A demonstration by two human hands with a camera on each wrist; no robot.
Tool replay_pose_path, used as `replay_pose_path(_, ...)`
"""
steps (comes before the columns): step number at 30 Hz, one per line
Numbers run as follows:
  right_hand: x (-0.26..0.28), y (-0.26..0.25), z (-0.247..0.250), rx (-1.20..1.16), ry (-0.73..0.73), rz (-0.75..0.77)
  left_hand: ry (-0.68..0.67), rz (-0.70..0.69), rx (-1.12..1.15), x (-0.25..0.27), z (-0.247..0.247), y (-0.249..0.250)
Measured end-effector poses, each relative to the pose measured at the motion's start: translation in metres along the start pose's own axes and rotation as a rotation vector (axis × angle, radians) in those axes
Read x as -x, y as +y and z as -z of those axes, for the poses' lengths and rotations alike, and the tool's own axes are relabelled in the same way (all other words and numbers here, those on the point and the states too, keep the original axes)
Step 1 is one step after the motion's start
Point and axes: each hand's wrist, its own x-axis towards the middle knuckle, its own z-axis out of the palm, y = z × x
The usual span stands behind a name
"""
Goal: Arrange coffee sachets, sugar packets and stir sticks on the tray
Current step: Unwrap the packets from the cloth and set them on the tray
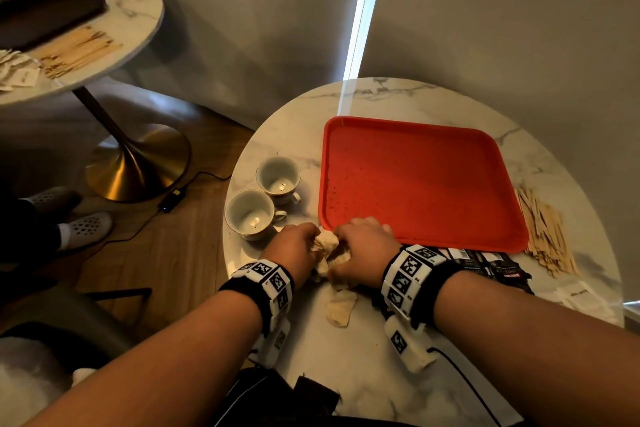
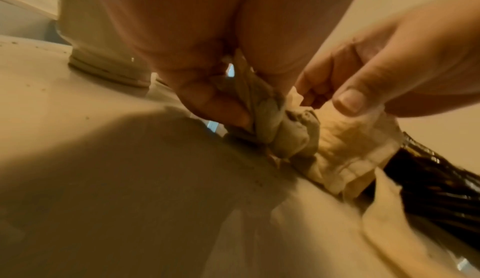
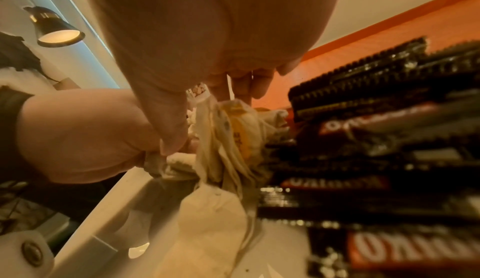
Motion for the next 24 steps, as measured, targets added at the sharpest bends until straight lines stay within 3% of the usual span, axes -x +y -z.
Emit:
replay_pose_path(10,-0.006,-0.001,0.004,-0.094,0.078,0.063,0.02,-0.005,0.266,0.011,0.014,0.008)
replay_pose_path(14,0.0,0.007,0.016,-0.339,0.135,0.127,-0.007,-0.069,0.354,0.016,0.031,0.022)
replay_pose_path(20,0.022,0.021,0.048,-0.79,0.11,0.163,-0.025,-0.195,0.471,0.023,0.062,0.059)
replay_pose_path(24,0.033,0.026,0.068,-0.867,0.152,0.167,-0.009,-0.251,0.469,0.018,0.077,0.082)
